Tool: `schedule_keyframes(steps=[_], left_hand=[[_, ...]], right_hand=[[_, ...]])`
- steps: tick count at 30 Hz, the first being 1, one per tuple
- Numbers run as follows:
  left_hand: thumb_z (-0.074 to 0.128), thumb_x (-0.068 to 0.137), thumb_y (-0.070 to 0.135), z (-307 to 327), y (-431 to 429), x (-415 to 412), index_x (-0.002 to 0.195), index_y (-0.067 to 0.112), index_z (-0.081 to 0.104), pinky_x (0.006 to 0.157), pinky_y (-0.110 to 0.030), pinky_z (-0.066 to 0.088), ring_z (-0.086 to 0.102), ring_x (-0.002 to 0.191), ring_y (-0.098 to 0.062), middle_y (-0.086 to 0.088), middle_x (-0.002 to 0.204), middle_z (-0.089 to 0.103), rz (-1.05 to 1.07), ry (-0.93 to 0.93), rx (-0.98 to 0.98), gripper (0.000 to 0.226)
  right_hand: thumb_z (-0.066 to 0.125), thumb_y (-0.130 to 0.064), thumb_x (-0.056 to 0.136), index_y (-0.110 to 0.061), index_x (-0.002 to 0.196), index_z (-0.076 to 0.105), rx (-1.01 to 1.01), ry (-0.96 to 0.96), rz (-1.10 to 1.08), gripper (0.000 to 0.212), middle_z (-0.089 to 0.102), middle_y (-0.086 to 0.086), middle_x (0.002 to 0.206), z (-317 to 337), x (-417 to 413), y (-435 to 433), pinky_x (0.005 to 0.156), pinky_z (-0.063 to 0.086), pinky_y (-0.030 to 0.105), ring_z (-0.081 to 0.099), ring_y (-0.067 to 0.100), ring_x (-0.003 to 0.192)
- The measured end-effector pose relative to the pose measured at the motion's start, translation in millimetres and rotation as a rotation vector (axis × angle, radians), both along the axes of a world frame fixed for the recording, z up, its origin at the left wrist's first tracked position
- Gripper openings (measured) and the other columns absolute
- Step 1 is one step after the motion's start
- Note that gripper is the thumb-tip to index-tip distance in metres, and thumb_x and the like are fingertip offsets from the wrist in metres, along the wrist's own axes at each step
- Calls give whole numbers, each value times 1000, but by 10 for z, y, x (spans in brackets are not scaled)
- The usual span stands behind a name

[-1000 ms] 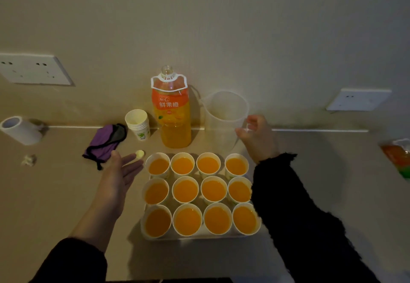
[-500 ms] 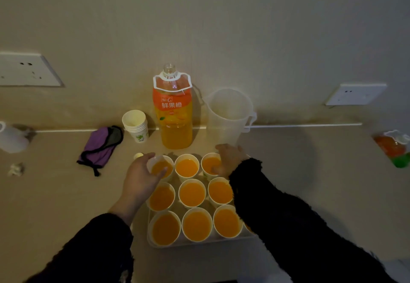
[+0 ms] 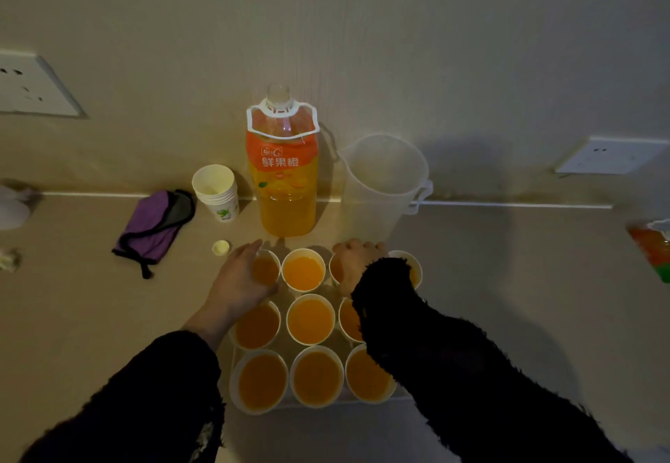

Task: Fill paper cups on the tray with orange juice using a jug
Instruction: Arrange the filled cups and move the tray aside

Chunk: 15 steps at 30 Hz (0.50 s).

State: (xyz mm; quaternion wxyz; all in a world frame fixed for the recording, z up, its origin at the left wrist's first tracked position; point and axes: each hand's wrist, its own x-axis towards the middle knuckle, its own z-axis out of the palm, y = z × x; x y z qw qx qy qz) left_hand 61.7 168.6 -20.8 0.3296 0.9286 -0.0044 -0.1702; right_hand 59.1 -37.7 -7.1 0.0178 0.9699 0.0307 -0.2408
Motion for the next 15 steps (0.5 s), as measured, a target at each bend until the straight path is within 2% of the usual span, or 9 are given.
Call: schedule_keyframes(steps=[10, 13, 15], left_hand=[[82, 70, 27, -77, -1, 17, 147, 14, 29, 111, -38, 28, 29, 137, -27, -10, 150, 33, -77, -73, 122, 95], [76, 74, 36, -32, -75, 15, 149, 20, 23, 115, -47, 19, 16, 143, -30, -6, 154, 26, -202, -153, 283, 94], [71, 77, 41, 21, -166, 31, 150, 27, 15, 117, -52, 10, 7, 146, -27, 0, 157, 18, -309, -168, 332, 93]], right_hand=[[66, -45, 79, -23, 140, 36, 36, -12, -55, 71, 46, 6, 136, -30, -36, -50, 105, 31, 50, 45, 31, 123], [66, -51, 77, -24, 143, 31, 53, -8, -38, 78, 42, 5, 142, -20, -39, -76, 108, 28, 52, 42, 31, 127], [68, -51, 76, -24, 145, 27, 77, -9, -37, 84, 37, 5, 146, 6, -55, -90, 111, 22, 53, 37, 31, 132]])
